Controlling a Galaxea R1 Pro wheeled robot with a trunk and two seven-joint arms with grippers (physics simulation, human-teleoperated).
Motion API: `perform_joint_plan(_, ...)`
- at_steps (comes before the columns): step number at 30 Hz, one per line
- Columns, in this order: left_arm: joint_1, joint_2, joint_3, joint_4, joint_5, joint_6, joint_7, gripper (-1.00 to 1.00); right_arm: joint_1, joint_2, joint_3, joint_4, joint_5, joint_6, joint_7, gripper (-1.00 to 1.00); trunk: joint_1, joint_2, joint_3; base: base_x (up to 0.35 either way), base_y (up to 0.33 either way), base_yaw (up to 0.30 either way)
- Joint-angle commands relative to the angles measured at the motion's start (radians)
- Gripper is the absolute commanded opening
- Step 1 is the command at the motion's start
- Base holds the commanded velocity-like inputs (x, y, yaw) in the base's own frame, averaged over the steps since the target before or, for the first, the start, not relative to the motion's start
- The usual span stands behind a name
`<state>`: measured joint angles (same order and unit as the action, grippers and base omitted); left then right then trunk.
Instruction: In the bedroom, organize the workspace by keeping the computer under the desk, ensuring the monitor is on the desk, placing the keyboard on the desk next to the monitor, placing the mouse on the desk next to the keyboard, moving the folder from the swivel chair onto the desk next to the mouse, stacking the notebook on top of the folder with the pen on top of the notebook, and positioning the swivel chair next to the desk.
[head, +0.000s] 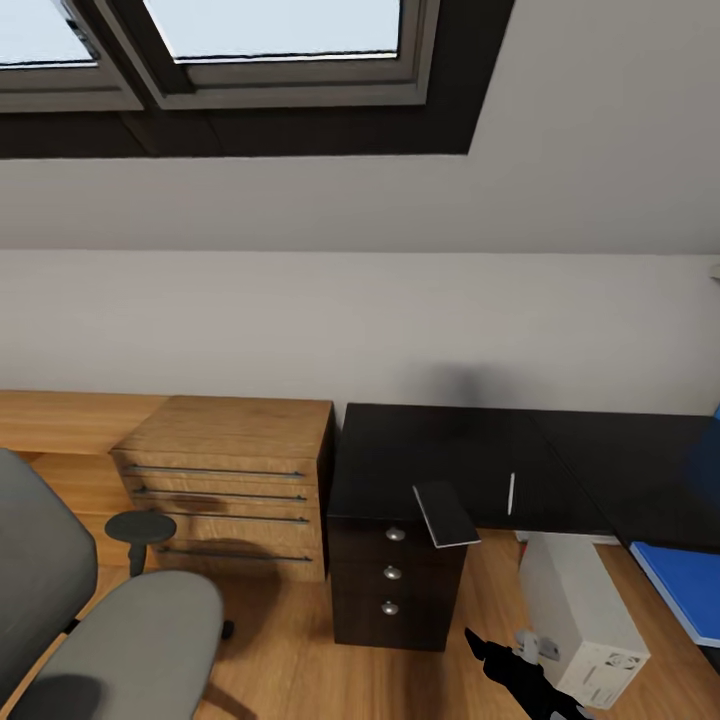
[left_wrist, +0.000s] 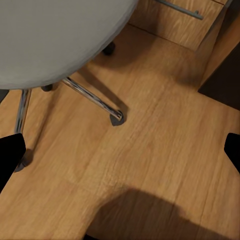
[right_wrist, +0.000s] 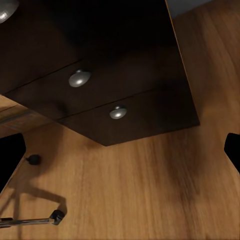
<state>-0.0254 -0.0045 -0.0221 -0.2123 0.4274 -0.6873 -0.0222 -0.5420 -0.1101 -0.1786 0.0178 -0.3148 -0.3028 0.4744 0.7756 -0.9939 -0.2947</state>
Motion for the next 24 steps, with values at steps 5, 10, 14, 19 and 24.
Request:
perform_joint_plan(5, -0.001, 0.000, -0.002, 0.001, 0.007, -0.003, -0.002, 1.00, -0.001, 0.000, -0.007, 0.002, -0.003, -0.001, 0.007, 1.00, 0.019, -0.036, -0.017, 0.000, 0.000, 0.000)
perform_joint_plan(10, -0.001, 0.000, -0.002, 0.001, 0.007, -0.003, -0.002, 1.00, -0.001, 0.000, -0.007, 0.002, -0.003, -0.001, 0.007, 1.00, 0.039, -0.071, -0.033, 0.000, 0.000, 0.000)
perform_joint_plan(14, -0.001, 0.000, -0.002, 0.001, 0.007, -0.003, -0.002, 1.00, -0.001, 0.000, -0.007, 0.002, -0.003, -0.001, 0.007, 1.00, 0.054, -0.099, -0.045, 0.000, 0.000, 0.000)
perform_joint_plan(19, -0.001, 0.000, -0.002, 0.001, 0.007, -0.003, -0.002, 1.00, -0.001, 0.000, -0.007, 0.002, -0.003, 0.000, 0.007, 1.00, 0.073, -0.134, -0.061, 0.000, 0.000, 0.000)
perform_joint_plan(24, -0.001, 0.000, -0.002, 0.001, 0.007, -0.003, -0.004, 1.00, -0.001, 0.000, -0.008, 0.002, -0.006, 0.002, 0.009, 1.00, 0.081, -0.148, -0.067, 0.000, 0.000, 0.000)
